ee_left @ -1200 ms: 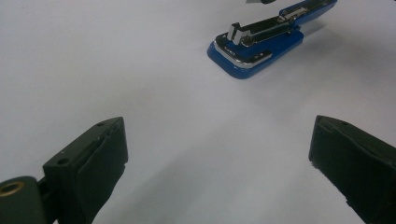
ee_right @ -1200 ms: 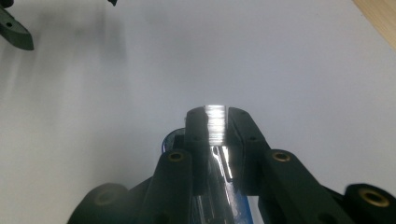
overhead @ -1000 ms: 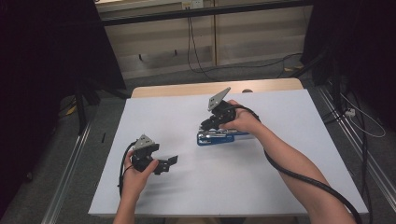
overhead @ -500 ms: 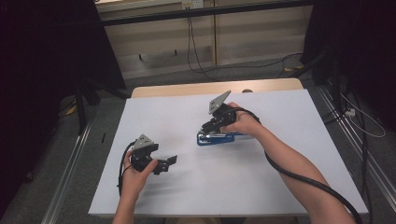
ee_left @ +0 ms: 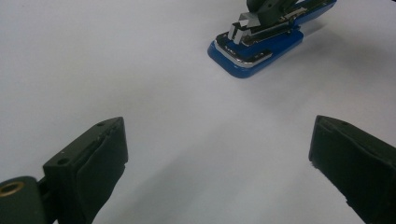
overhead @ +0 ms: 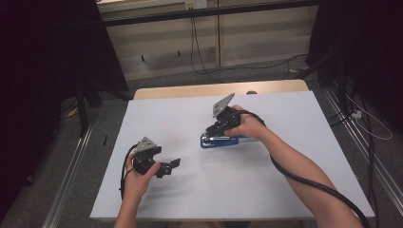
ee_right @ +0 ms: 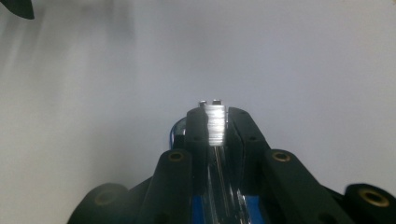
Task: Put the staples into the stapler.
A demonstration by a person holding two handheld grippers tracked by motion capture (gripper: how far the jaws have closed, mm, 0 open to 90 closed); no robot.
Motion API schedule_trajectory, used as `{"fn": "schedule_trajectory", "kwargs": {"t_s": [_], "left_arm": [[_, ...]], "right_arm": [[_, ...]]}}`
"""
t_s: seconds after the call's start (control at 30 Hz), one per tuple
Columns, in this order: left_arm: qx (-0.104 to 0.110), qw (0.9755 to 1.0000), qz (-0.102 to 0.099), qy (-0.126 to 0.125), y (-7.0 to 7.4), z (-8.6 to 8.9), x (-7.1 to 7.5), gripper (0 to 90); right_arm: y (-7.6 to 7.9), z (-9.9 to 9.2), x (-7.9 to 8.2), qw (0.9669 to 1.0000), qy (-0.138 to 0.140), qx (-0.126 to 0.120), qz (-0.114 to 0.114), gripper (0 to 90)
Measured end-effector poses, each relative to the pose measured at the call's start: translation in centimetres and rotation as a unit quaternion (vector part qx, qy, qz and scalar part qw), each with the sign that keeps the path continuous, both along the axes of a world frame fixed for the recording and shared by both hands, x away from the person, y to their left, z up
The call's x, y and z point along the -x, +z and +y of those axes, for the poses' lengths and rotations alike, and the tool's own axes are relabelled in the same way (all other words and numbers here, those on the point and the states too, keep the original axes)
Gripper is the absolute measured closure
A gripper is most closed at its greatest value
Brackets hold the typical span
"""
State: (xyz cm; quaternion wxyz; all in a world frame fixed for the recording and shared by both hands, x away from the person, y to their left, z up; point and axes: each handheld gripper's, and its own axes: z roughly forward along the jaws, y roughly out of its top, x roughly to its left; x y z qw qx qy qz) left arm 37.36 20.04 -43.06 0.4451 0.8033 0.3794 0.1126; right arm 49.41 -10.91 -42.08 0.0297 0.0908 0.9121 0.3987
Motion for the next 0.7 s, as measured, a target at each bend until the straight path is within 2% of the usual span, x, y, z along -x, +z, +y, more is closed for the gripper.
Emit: {"fn": "schedule_trajectory", "kwargs": {"t_s": [0.5,0.57,0.7], "left_arm": [[-0.004,1.0000,0.003,-0.002,-0.10,-0.12,0.03,4.7],[0.001,1.0000,0.004,0.001,-0.13,-0.10,0.04,4.7],[-0.002,1.0000,0.006,-0.001,-0.14,0.04,0.04,4.8]], "right_arm": [[-0.13,0.05,-0.31,1.0000,0.004,0.001,0.008,79.0],[-0.14,0.17,-0.33,0.9999,0.008,0.002,0.007,79.1],[-0.09,0.31,-0.33,0.9999,0.010,0.005,0.002,79.1]]}}
